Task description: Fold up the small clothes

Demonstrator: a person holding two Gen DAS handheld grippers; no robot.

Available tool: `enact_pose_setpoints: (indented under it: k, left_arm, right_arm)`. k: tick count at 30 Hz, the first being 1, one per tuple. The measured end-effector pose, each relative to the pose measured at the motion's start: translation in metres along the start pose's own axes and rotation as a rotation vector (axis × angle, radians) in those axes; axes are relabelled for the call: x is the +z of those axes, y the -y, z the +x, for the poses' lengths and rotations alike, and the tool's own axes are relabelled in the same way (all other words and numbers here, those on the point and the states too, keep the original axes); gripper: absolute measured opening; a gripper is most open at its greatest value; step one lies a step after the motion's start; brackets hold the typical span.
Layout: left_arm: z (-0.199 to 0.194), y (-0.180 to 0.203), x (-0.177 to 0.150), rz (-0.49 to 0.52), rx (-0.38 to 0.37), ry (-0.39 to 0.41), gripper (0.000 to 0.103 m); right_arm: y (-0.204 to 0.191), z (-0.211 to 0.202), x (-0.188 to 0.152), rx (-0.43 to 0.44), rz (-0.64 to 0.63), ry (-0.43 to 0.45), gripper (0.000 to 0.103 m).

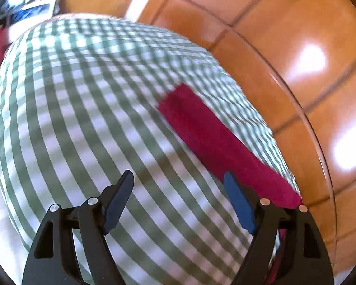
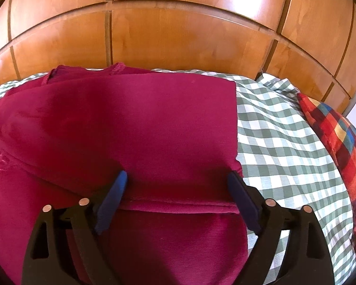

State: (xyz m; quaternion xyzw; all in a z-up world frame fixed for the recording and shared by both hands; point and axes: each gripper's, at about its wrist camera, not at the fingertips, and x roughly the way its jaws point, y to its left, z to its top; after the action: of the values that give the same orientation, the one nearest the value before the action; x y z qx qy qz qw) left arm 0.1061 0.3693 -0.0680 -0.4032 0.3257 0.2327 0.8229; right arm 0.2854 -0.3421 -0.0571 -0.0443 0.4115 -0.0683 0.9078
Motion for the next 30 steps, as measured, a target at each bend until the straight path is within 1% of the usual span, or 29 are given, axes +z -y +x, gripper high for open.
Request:
enact_pose_setpoints:
  k: [1,2,3,5,8,9,11,12,13,14,15,17,19,21,22,25,27,28,30]
  left_arm:
    - [0.005,-0.006,0.008,-0.032,0.004,-0.013,0.075]
    - [0.013,-0.009,0.017,-0.062,0.002,-0.028,0.070]
    - [0.022,-0.011,0.025,-0.079,0.018,-0.038,0.064]
    - [0.033,-0.009,0.033,-0.088,0.052,-0.034,0.062]
    - [0.049,0.000,0.040,-0.062,0.095,-0.023,0.061]
    - [0.055,0.005,0.044,-0.037,0.111,-0.017,0.061]
    - [0.068,0.014,0.049,0.038,0.174,-0.010,0.051]
    - [0.072,0.017,0.051,0.060,0.191,-0.014,0.028]
    - [0.077,0.020,0.055,0.068,0.186,-0.023,0.006]
    - [0.080,0.023,0.056,0.064,0.155,-0.049,0.006]
    - [0.079,0.030,0.056,0.066,0.154,-0.038,0.006]
    - [0.063,0.046,0.057,0.108,0.120,-0.003,0.006]
    - [0.051,0.067,0.053,0.141,0.069,0.010,0.006]
    - [0.035,0.100,0.043,0.205,-0.002,0.032,0.006]
    - [0.031,0.112,0.039,0.226,-0.026,0.037,0.006]
    - [0.015,0.165,0.012,0.315,-0.145,0.049,0.006]
    - [0.006,0.190,-0.005,0.355,-0.212,0.038,0.006]
    - [0.003,0.210,-0.021,0.392,-0.258,0.026,0.006]
    - [0.000,0.240,-0.051,0.463,-0.315,0.004,0.006]
  right_arm:
    - [0.001,0.000,0.000,0.001,0.004,-0.001,0.089]
    - [0.002,0.001,0.000,0.004,0.009,-0.003,0.090]
    - [0.003,0.001,0.000,0.009,0.015,-0.006,0.090]
    - [0.004,0.002,0.000,0.012,0.018,-0.007,0.091]
    - [0.004,0.002,0.000,0.010,0.017,-0.006,0.091]
    - [0.004,0.002,0.000,0.009,0.016,-0.006,0.091]
    - [0.004,0.002,0.000,0.009,0.016,-0.006,0.091]
    - [0.004,0.002,0.000,0.009,0.016,-0.006,0.091]
    - [0.004,0.002,0.000,0.007,0.014,-0.006,0.091]
    - [0.003,0.002,0.000,0.007,0.014,-0.006,0.091]
    - [0.004,0.002,0.000,0.007,0.014,-0.005,0.091]
    - [0.003,0.002,0.000,0.004,0.012,-0.005,0.091]
    - [0.002,0.002,0.000,0.002,0.011,-0.003,0.091]
    - [0.002,0.002,0.000,0.002,0.010,-0.003,0.091]
    - [0.002,0.002,0.000,0.001,0.010,-0.003,0.091]
    - [0.002,0.001,0.000,-0.001,0.009,-0.002,0.091]
    - [0.002,0.001,0.000,0.000,0.007,-0.001,0.091]
    - [0.002,0.001,0.000,0.001,0.007,-0.001,0.091]
    - [0.002,0.002,0.000,0.001,0.006,-0.001,0.091]
